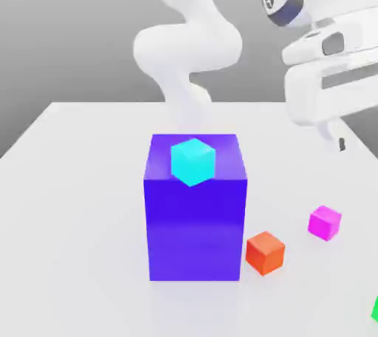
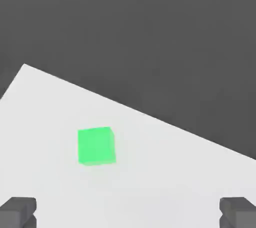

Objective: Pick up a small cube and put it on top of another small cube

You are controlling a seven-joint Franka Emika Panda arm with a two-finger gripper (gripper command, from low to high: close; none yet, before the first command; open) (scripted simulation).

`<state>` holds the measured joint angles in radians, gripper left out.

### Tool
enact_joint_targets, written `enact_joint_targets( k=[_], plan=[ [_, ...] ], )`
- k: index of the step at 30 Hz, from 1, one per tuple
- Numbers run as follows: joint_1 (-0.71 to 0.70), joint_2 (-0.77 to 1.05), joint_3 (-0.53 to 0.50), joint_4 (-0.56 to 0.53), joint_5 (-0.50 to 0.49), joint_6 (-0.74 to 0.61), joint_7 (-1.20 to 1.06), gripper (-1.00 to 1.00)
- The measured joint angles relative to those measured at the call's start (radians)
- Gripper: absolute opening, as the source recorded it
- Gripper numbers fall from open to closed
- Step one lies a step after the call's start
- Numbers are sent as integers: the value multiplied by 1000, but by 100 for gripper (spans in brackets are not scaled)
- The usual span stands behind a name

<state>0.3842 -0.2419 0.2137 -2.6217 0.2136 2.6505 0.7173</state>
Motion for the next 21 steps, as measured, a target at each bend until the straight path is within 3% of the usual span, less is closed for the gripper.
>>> enact_joint_targets(
  k=[6,10,14,17,18,21],
  plan=[
    [66,161,106,-97,-68,111,70,0],
    [139,272,127,-161,-228,185,197,0],
    [212,410,18,-151,-416,286,334,0],
    [305,518,-93,-129,-495,370,396,0],
    [327,543,-116,-124,-503,391,405,-100],
    [327,543,-116,-124,-504,391,406,-100]
  ],
)
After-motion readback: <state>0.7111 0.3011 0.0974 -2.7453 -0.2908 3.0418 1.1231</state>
